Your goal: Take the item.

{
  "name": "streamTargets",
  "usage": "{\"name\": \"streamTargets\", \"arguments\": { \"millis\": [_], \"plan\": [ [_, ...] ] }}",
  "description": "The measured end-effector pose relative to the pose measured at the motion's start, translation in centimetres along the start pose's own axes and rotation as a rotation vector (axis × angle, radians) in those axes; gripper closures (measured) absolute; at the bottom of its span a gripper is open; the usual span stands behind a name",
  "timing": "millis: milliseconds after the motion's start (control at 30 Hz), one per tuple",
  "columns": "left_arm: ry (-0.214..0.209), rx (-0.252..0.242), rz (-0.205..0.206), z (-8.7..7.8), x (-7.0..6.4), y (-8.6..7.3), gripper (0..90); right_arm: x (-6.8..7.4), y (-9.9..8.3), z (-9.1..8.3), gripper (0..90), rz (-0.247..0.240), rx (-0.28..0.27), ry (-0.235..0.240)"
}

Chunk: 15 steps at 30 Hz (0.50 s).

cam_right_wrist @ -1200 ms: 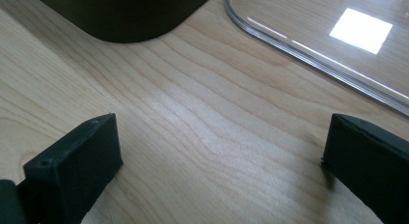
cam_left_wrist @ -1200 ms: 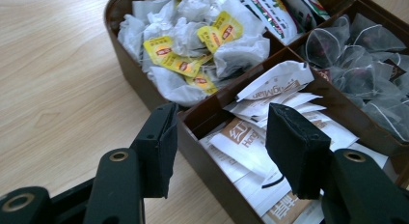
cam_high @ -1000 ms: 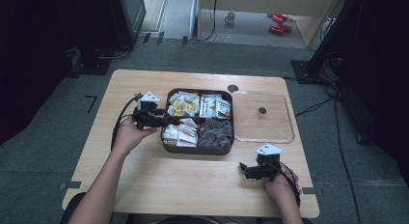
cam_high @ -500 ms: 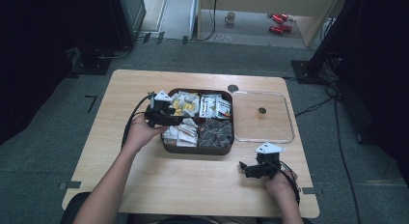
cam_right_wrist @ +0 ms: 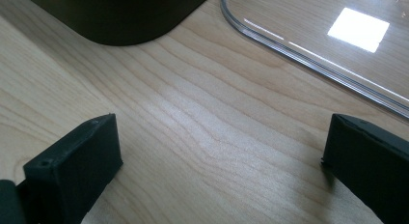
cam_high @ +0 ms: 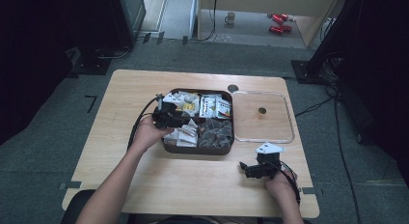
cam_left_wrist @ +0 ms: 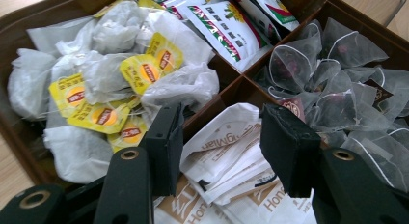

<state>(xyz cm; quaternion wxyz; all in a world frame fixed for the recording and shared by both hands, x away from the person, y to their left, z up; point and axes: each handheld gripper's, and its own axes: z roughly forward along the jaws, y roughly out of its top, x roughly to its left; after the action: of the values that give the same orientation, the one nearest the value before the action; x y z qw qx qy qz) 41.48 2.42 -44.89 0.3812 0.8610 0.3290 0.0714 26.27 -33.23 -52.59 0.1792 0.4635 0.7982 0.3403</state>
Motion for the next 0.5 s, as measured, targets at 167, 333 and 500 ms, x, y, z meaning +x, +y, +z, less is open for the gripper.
{"name": "streamTargets", "arguments": {
  "millis": [167, 333, 500],
  "plan": [
    [-0.007, 0.011, 0.022, 0.7, -0.6, 0.2, 50.4, -0.1, -0.1, -0.1, 0.0, -0.003, -0.001, 0.003],
    [-0.004, 0.037, 0.041, 1.6, -0.9, 0.1, 53.0, -0.1, -0.1, -0.1, 0.0, -0.002, -0.001, 0.003],
    [-0.010, 0.054, 0.029, 1.9, -0.8, 0.0, 61.6, 0.0, -0.1, -0.1, 0.0, 0.000, 0.000, 0.004]
  ]
}}
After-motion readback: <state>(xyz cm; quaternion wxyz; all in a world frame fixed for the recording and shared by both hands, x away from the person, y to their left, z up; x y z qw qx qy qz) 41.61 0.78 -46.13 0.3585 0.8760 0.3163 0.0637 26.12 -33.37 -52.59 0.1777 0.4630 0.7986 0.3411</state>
